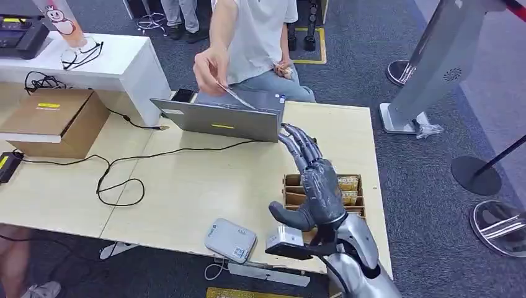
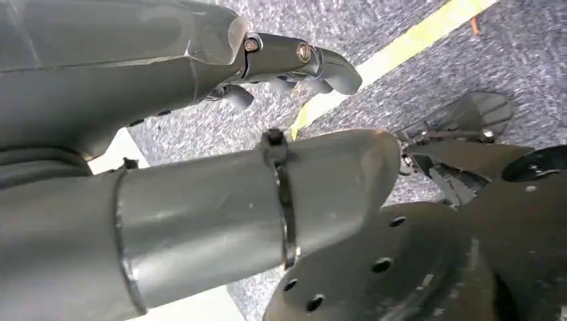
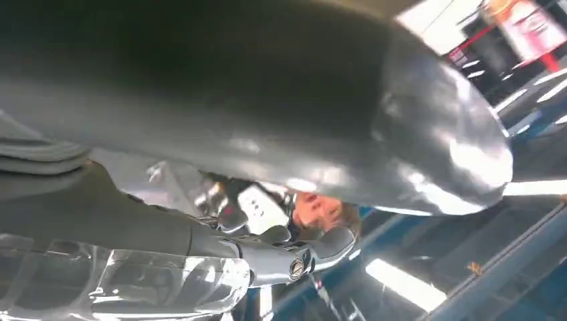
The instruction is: Pass the card to the sensor for recognition and then transmit it.
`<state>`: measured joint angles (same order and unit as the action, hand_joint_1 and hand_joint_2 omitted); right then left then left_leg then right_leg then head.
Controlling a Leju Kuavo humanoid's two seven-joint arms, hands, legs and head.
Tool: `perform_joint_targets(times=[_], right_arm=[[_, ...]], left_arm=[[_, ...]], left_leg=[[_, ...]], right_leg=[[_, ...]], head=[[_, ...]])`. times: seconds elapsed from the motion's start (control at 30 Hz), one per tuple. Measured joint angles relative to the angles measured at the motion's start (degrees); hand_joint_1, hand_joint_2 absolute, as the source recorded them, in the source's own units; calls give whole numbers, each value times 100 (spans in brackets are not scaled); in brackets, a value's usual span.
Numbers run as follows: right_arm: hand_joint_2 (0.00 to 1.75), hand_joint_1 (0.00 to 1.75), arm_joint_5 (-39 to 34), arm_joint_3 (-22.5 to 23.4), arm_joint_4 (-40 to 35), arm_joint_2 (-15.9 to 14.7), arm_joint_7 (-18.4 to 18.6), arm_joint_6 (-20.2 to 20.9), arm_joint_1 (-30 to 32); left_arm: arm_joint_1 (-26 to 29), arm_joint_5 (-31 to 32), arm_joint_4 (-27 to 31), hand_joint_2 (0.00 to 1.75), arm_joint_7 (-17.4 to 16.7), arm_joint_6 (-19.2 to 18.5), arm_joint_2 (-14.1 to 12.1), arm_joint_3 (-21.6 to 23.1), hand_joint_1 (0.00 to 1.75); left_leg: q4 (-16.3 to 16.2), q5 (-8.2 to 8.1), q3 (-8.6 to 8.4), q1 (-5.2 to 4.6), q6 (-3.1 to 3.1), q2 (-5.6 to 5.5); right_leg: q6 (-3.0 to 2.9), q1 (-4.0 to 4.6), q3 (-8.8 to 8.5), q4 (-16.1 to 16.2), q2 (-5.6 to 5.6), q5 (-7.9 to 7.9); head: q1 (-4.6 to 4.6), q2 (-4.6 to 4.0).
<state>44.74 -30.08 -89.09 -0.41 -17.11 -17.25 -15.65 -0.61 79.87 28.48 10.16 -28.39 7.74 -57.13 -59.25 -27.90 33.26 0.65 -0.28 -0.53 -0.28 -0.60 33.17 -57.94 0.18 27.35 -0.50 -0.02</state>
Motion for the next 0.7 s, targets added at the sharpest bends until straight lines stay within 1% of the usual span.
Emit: perform_joint_targets(times=[0.07,0.2,0.53,0.57,0.7], right_arm=[[0,0,209,-2,178,20,100,-174,-125],[0,0,378,-4,435,57,210,-330,-281],[0,0,793,-9,950,157,437,-594,-545],[175,0,819,-9,994,164,455,-618,-566],[175,0,929,-9,1165,214,507,-684,-642]], left_arm=[[-48,20,-35,0,-44,50,-11,48,0],[-95,22,-83,0,-72,85,-37,144,0],[-158,-26,-153,0,-168,96,-68,238,0],[-158,-37,-155,0,-170,96,-70,247,0],[-163,-68,-181,0,-197,94,-85,275,0]], left_leg=[[0,0,1,0,0,0],[0,0,0,0,0,-1],[0,0,1,0,0,-1],[0,0,1,0,0,-1],[0,1,1,0,0,-1]], right_leg=[[0,0,0,0,0,0],[0,0,0,0,0,0],[0,0,0,0,0,0],[0,0,0,0,0,0],[0,0,0,0,0,0]], head=[[2,0],[0,0],[0,0],[2,0],[2,0]])
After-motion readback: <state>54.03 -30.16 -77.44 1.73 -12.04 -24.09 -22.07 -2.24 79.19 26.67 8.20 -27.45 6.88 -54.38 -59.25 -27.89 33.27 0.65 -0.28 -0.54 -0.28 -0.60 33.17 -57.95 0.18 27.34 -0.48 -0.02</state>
